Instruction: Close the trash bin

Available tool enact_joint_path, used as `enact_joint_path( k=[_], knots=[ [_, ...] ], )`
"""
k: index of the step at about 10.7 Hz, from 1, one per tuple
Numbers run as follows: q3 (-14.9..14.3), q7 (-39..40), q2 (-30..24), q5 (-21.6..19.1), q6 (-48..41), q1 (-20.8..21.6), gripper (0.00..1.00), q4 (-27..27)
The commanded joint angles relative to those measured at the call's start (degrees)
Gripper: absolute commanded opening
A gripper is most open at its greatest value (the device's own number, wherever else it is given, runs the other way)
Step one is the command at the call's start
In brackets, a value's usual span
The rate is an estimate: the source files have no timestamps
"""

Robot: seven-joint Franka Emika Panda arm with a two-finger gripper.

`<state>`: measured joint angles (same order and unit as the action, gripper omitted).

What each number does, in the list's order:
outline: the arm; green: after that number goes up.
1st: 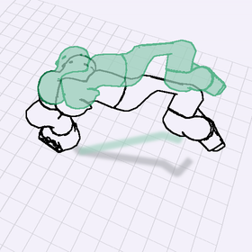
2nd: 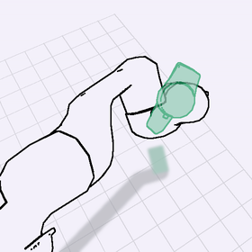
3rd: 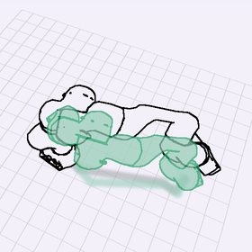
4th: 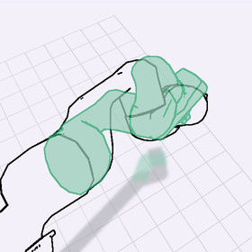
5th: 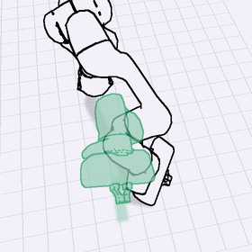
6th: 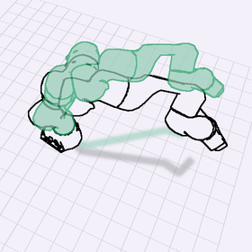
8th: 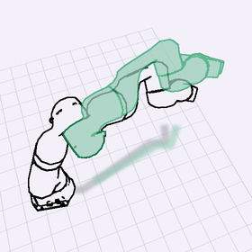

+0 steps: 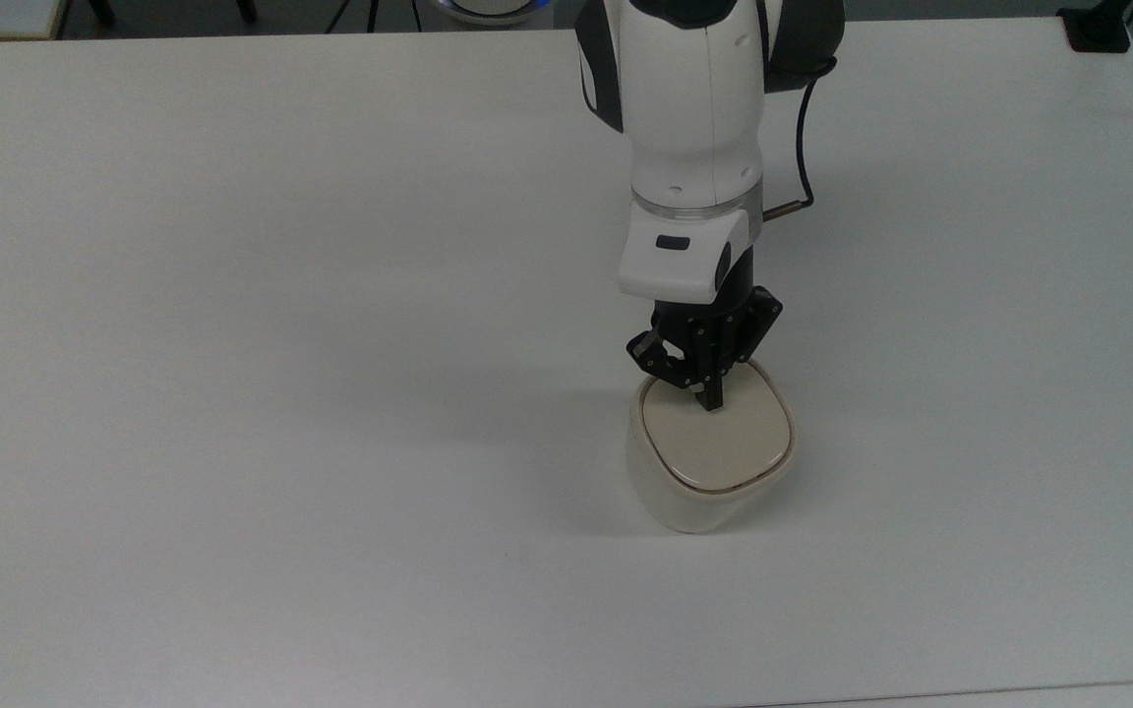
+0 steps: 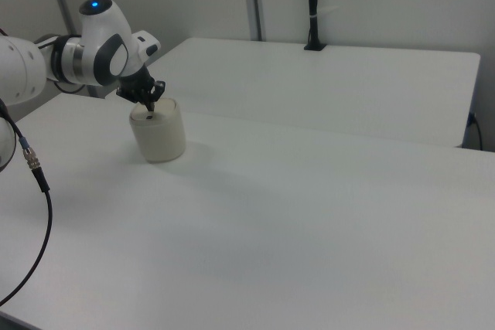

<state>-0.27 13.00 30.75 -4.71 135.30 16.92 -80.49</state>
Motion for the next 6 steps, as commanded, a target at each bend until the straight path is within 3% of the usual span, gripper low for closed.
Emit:
enact_joint_path(
  k=[1,2,4,6],
  knots=[
    [-0.52,-0.96,-10.76,-0.04,-10.36,-2.58,0.0,-4.85],
    [-0.52,-0.96,-13.75,-0.04,-16.06,-3.81,0.13,-5.02],
    [0.09,-4.54,-19.38,1.7,-29.06,-6.27,1.0,-5.55],
    [0.18,-6.22,-23.26,5.66,-37.7,-8.03,1.0,-5.99]
  ],
)
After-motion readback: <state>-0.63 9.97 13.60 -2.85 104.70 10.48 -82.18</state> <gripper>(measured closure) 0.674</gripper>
